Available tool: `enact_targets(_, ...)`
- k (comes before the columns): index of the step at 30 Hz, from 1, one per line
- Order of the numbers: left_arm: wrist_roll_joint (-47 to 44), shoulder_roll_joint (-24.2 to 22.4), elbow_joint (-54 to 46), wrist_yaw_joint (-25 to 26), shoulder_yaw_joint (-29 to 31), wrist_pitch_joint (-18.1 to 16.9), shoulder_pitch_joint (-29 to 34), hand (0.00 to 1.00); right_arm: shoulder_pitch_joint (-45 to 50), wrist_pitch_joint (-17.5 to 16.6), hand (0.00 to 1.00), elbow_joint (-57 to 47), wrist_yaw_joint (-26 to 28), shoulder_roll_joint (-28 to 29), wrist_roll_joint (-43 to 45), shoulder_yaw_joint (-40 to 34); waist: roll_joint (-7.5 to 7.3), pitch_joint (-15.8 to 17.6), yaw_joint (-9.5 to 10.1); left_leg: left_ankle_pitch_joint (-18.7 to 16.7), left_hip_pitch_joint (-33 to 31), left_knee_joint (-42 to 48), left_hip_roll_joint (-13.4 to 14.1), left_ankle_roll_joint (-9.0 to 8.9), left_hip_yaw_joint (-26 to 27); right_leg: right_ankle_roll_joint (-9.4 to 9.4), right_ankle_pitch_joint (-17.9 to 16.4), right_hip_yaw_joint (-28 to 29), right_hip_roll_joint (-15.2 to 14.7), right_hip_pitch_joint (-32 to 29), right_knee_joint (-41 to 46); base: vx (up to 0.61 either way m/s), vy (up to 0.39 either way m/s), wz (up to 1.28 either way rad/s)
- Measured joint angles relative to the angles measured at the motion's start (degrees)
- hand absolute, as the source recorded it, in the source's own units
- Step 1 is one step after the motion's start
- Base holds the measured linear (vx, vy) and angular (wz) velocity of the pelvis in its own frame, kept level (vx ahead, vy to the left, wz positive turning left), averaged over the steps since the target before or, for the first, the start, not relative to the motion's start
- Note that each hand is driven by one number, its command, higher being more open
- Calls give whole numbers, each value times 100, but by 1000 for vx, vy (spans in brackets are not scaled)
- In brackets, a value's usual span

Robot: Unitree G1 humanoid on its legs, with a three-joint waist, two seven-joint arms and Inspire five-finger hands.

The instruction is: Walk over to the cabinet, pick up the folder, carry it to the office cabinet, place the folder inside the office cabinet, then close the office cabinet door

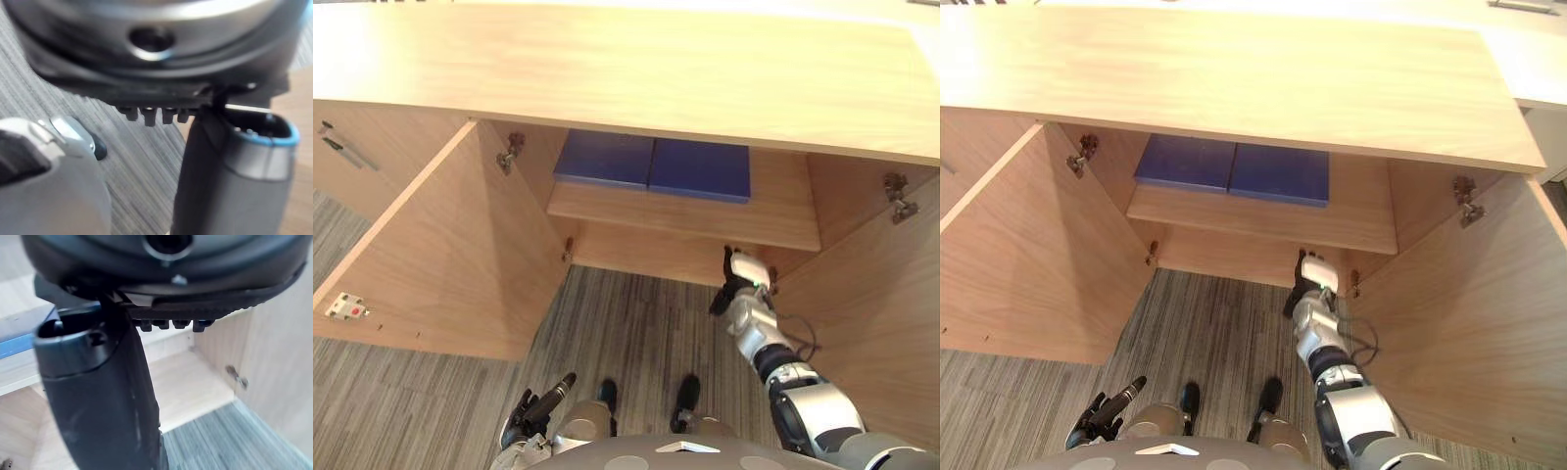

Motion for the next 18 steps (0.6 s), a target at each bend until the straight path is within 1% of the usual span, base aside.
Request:
enact_targets(1,151,14,-1,2,1,3,-12,100,150,-57,100,70,-1,131,296,-120,-28,-87,-2,-6,51,-51,-9,10,97,19,47,103,5,3,-55,14,54,-34)
enact_targets(3,227,25,4,24,-9,3,-50,100,307,-92,100,117,-8,248,637,-257,-49,-153,-43,-19,78,-60,-19,28,169,28,72,169,6,7,-86,9,41,-28)
enact_targets(4,438,39,91,69,43,1,-175,100,522,-192,100,295,-35,403,1282,-553,-88,-205,-104,-41,177,-90,-24,42,256,44,83,261,9,56,-99,5,38,-27)
enact_targets(6,698,46,276,195,161,0,-350,100,754,-233,100,439,-49,510,1793,-874,-130,-274,-140,-43,270,-167,-33,48,312,62,95,322,16,131,-159,6,36,-25)
enact_targets(7,893,35,483,366,209,1,-505,100,1028,-262,100,559,-62,584,2244,-1128,-178,-373,-154,-50,356,-245,-40,57,374,71,101,390,23,162,-181,10,30,-21)
enact_targets(8,920,33,514,399,208,1,-528,100,1086,-270,100,583,-76,593,2355,-1167,-185,-390,-163,-50,364,-256,-41,58,374,72,99,389,23,167,-182,16,27,-14)
enact_targets(9,1061,11,589,499,230,4,-595,100,1299,-283,100,644,-83,629,2644,-1307,-223,-429,-271,-53,411,-288,-49,62,377,74,96,394,20,192,-185,0,0,0)
enact_targets(12,1092,12,763,702,389,-11,-779,100,1835,-323,100,749,-100,663,3125,-1493,-286,-480,-368,-50,500,-384,-60,65,427,75,93,446,23,198,-187,15,19,-9)
enact_targets(13,1092,3,781,756,410,-13,-793,100,1940,-341,100,756,-96,663,3250,-1509,-287,-481,-379,-50,536,-406,-63,66,449,74,93,468,25,204,-187,16,18,-19)
enact_targets(15,1125,-4,981,869,428,-26,-822,100,2150,-564,100,754,-66,697,3582,-1929,-259,-531,-497,-34,596,-470,-83,91,509,79,92,537,23,206,-187,10,20,-16)
enact_targets(16,1162,-7,1047,892,430,-26,-848,100,2179,-614,100,765,-67,709,3641,-2008,-248,-538,-510,-34,629,-481,-87,92,507,84,88,536,20,230,-187,0,0,0)
enact_targets(18,1269,-28,1266,930,454,-30,-892,100,2260,-771,100,871,-31,727,3906,-2476,-209,-606,-533,-33,779,-570,-97,94,504,113,57,532,19,354,-189,18,24,3)
